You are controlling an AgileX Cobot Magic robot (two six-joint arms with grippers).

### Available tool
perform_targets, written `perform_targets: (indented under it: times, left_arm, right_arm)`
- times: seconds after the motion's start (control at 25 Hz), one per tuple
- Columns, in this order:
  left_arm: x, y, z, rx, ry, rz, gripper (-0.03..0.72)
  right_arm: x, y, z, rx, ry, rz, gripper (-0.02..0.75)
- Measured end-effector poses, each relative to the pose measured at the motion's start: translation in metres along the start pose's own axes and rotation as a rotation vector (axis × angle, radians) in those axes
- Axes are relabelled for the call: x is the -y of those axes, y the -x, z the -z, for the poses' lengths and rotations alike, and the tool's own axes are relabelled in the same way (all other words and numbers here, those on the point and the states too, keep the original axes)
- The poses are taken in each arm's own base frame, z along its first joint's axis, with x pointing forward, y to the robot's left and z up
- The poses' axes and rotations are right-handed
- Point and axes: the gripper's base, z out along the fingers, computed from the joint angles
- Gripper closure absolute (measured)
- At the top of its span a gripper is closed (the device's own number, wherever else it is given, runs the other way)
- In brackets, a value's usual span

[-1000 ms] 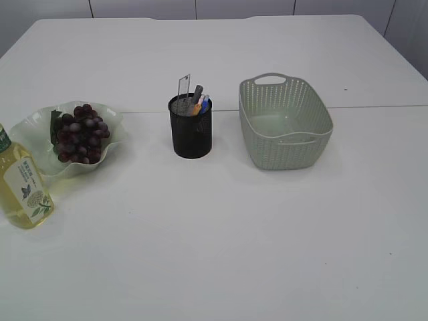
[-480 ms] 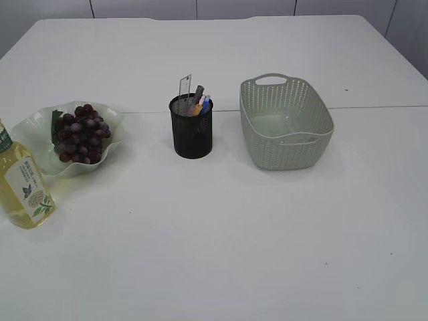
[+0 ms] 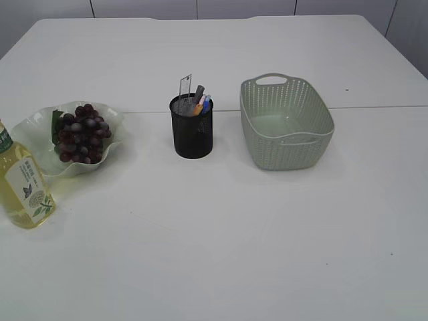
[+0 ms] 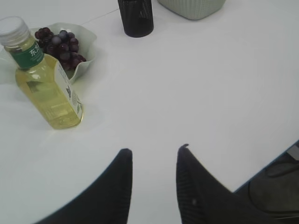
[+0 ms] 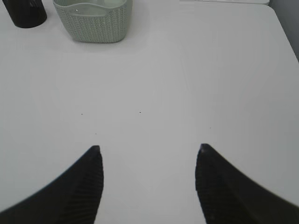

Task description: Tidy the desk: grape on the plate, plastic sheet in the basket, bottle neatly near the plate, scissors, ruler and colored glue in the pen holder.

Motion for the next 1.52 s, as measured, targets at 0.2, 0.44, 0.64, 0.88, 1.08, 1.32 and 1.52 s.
perform_targets:
  times: [0.2,0.44,0.64,0.88,1.08,1.32,1.52]
  left_arm:
    - [-0.011,-0.0019,-0.0007,-0.005,0.12,0.159,0.449]
    - [-0.0121,-0.0019,-0.0006,-0.002,0.132,0.182,0.487]
    - [-0.0123,-0.0019,-0.0006,-0.002,0.134,0.183,0.537]
    - [-0.0123,-0.0019,-0.0006,-0.002,0.134,0.183,0.544]
    - [-0.0123,-0.0019,-0.0006,-0.002,0.134,0.183,0.544]
    - [-0.0123,-0.0018,-0.0006,-0.001,0.134,0.185,0.544]
    - [-0.0123,-0.0018,-0.0006,-0.001,0.134,0.185,0.544]
  right_arm:
    - [0.0,0.0,0.0,0.0,0.0,0.0,0.281]
    - [0.0,0.0001,0.0,0.001,0.0,0.0,0.28]
    - [-0.0001,0.0,0.0001,0.0,-0.008,-0.004,0.28]
    - [-0.0006,-0.0001,0.0004,-0.002,-0.043,-0.026,0.281]
    - [-0.0006,-0.0002,0.0005,-0.002,-0.047,-0.029,0.281]
    - [-0.0006,-0.0002,0.0005,-0.002,-0.047,-0.029,0.28]
    - [-0.0006,0.0,0.0005,-0.001,-0.047,-0.029,0.281]
